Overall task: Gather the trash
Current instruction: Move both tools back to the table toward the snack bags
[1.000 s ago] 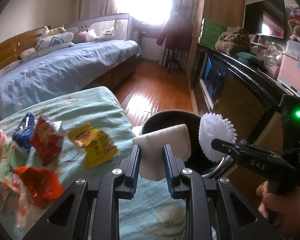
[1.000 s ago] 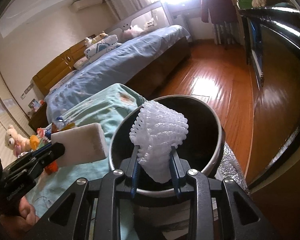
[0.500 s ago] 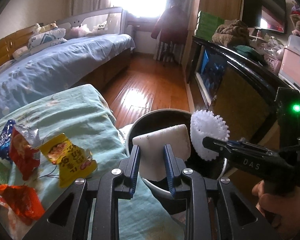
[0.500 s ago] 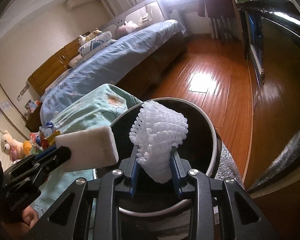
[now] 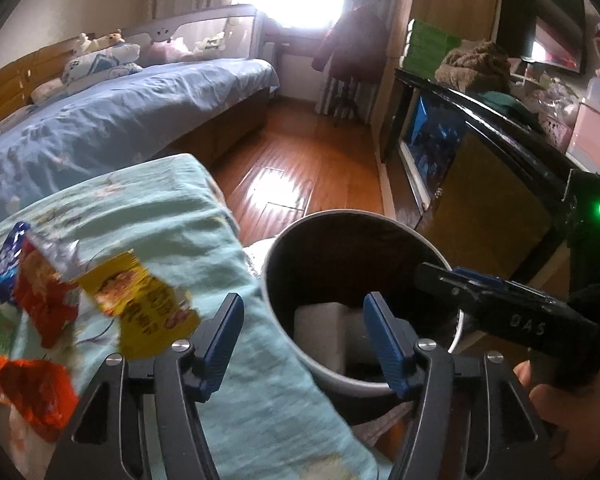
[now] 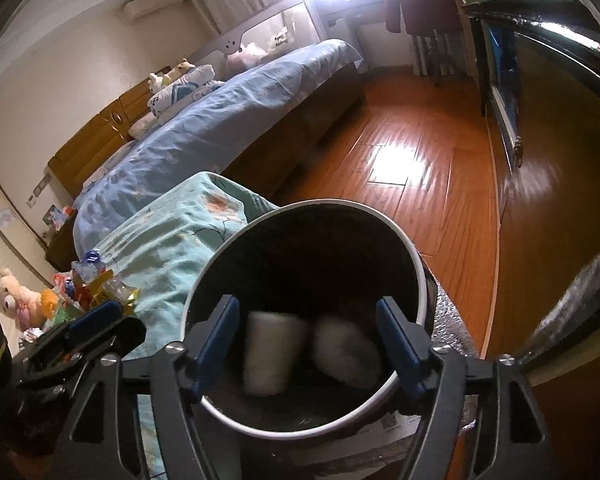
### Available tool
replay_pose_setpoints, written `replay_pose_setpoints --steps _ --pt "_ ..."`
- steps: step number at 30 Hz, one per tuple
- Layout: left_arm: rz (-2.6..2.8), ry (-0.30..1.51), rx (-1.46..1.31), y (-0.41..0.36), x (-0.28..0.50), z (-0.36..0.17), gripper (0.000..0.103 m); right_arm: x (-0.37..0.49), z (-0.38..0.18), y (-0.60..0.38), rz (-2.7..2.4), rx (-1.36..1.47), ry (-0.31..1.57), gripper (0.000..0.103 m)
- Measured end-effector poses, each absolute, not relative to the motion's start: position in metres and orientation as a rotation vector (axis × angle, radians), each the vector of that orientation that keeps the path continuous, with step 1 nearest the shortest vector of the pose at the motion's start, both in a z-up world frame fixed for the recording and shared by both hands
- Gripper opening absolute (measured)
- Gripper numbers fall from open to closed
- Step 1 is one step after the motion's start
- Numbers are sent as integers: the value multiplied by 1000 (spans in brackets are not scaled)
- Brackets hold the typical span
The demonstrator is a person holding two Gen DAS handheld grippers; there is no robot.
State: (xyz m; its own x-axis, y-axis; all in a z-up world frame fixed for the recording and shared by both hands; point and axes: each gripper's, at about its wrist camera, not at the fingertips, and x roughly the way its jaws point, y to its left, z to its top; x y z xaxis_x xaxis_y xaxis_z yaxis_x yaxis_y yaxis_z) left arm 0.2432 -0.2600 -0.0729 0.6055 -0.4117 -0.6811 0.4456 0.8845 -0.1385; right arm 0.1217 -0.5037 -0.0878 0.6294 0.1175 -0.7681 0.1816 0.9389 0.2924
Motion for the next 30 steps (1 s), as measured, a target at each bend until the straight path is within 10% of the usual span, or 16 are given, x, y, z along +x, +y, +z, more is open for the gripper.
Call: replay_pose_setpoints --steps 10,30 --pt "-441 761 6 -213 197 -65 65 107 -76 -468 13 338 867 92" --pt "-233 755 -128 -109 119 -56 70 95 -71 -366 194 272 874 97"
